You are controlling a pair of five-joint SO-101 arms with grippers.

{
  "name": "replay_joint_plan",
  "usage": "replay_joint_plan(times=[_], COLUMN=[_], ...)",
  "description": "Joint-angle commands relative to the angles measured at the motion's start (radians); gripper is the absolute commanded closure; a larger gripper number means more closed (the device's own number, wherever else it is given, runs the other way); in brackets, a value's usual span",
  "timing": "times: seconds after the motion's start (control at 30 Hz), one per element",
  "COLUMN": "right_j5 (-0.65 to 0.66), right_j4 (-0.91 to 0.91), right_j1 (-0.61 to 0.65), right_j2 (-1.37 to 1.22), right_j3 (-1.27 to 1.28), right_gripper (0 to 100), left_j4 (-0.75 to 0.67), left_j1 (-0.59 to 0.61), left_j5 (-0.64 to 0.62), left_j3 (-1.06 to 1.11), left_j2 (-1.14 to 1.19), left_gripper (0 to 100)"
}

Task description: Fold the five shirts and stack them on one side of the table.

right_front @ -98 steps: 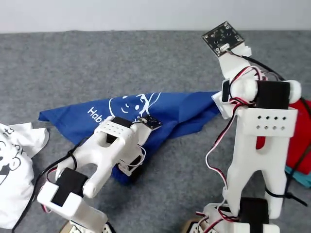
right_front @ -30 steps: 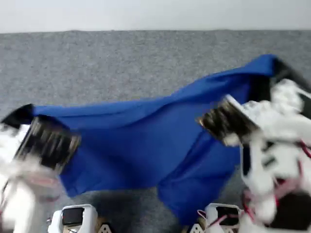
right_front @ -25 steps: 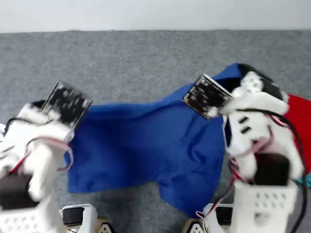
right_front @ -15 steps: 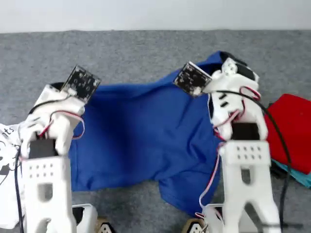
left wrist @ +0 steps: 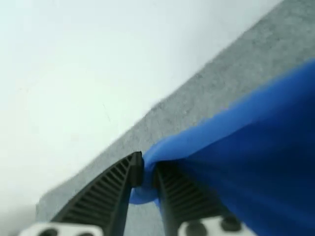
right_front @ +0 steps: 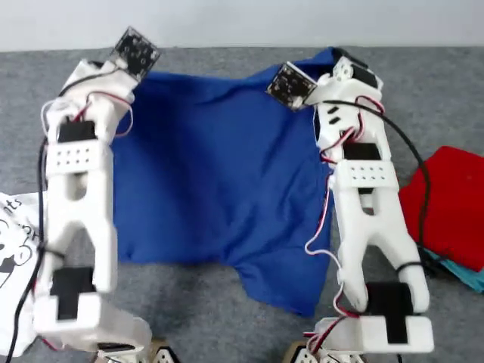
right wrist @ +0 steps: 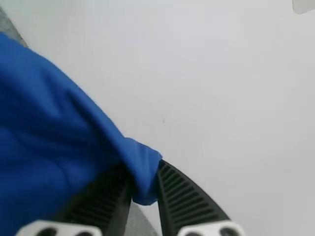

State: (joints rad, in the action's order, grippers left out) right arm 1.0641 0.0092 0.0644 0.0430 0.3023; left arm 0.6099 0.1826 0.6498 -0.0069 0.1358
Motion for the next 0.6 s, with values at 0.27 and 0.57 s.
replay_joint_plan(times=[0.27, 0.57], right_j5=[0.003, 0.000], right_j4=[0.193, 0.958], right_j1=[-0.015, 0.018], right_j2=[-0.019, 0.232], right_j3=[-0.124, -0.120], right_gripper=[98.8, 98.8], left_j4=[0.224, 0.672], left_j1=[-0.041, -0.018], left_j5=[0.026, 0.140], left_j3=[-0.200, -0.203], left_j2=[0.106, 0.103], left_gripper=[98, 98])
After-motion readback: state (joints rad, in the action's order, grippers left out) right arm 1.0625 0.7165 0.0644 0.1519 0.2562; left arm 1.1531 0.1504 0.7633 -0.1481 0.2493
